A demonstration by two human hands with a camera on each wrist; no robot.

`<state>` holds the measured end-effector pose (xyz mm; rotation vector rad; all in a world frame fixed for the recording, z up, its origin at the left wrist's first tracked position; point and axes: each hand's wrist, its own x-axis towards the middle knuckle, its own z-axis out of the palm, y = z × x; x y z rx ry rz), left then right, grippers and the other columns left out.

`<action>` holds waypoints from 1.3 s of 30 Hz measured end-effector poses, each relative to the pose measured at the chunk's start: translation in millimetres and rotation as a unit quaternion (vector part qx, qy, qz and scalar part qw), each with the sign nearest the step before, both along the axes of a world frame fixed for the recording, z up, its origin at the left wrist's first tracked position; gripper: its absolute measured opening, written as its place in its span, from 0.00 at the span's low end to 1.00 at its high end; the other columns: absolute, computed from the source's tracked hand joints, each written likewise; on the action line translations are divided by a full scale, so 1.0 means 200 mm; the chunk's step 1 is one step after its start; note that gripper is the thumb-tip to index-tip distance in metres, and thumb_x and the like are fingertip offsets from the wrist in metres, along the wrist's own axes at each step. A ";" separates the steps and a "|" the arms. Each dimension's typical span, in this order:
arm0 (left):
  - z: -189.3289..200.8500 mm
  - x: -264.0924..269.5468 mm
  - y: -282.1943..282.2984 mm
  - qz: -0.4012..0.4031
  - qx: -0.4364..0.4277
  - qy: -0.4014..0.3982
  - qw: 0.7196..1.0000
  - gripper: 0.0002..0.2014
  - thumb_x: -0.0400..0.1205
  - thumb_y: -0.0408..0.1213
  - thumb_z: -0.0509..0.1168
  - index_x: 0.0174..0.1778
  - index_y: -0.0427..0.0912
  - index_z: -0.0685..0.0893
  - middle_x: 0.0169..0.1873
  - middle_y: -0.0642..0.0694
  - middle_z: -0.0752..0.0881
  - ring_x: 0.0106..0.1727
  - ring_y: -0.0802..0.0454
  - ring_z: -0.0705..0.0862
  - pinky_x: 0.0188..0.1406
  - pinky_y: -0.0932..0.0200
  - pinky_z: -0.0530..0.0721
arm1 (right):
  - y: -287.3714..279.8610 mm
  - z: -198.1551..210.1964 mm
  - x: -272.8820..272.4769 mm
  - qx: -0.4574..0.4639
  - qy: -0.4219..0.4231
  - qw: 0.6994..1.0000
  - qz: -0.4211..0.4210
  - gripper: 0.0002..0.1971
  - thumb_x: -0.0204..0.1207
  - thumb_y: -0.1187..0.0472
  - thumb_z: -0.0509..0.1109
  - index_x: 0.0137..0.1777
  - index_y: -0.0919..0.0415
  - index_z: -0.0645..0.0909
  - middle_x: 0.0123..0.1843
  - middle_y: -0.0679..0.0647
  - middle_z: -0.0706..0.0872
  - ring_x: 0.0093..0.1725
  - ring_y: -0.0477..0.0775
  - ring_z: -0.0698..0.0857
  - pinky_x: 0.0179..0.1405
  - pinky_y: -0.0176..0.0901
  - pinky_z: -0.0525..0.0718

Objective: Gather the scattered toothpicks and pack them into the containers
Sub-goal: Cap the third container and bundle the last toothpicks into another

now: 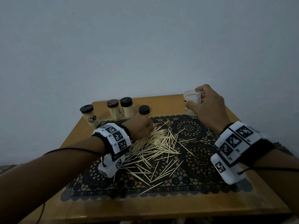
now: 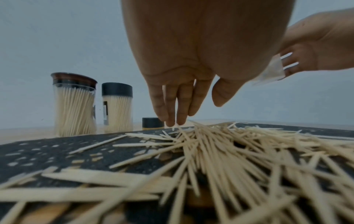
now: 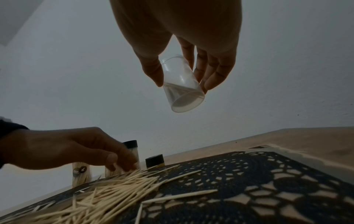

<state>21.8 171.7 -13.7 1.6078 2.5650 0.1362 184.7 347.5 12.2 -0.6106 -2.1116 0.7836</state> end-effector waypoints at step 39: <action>0.00 0.14 -0.17 -0.047 0.056 -0.003 0.997 0.16 0.83 0.41 0.66 0.68 0.47 0.83 0.64 0.50 0.85 0.62 0.51 0.83 0.60 0.58 0.78 | -0.16 -0.11 -0.06 0.027 -0.081 0.992 0.094 0.23 0.69 0.54 0.80 0.60 0.60 0.77 0.54 0.56 0.85 0.48 0.57 0.85 0.46 0.57 0.88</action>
